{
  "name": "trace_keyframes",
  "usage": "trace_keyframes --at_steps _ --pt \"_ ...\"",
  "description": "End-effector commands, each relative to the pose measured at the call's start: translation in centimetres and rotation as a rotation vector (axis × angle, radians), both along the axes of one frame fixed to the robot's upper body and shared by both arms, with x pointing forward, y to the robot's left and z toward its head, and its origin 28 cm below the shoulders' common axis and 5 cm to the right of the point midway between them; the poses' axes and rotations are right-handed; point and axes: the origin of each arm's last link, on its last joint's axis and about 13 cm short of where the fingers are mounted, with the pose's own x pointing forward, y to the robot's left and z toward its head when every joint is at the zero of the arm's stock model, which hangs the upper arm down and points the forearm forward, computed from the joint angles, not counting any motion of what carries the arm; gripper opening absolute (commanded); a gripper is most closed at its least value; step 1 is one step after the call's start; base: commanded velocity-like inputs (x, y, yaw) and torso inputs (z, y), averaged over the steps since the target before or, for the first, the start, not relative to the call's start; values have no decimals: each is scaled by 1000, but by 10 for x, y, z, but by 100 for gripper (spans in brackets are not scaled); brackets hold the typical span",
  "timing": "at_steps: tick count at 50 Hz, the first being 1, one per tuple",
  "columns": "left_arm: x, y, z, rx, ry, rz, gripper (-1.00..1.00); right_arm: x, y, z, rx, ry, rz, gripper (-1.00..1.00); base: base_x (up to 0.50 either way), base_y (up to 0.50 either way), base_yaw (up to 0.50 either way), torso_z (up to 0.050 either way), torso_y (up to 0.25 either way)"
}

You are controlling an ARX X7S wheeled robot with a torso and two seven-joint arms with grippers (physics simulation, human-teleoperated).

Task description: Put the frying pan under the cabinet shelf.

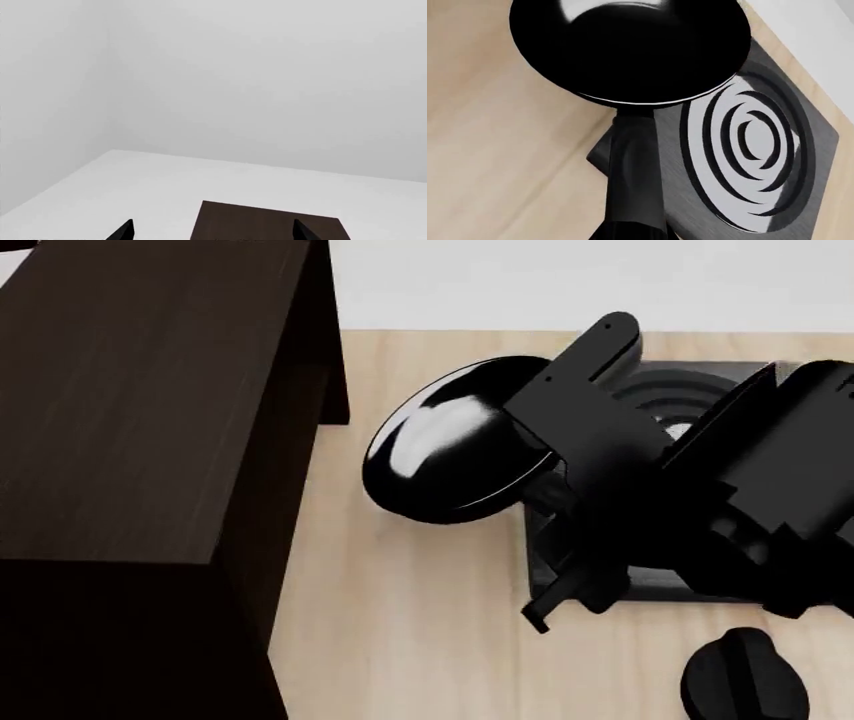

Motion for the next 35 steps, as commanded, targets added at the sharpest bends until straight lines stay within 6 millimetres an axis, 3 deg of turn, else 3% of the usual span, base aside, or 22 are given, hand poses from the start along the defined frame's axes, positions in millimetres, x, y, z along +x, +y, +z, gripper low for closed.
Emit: trace_keyframes --at_steps 1,35 --pt "-2 4 -2 -1 2 11 100 15 9 -2 -25 -72 38 -100 0 0 0 0 0" --pt "-4 9 -3 -6 4 29 100 32 38 -60 50 36 162 -100 0 0 1 0 1"
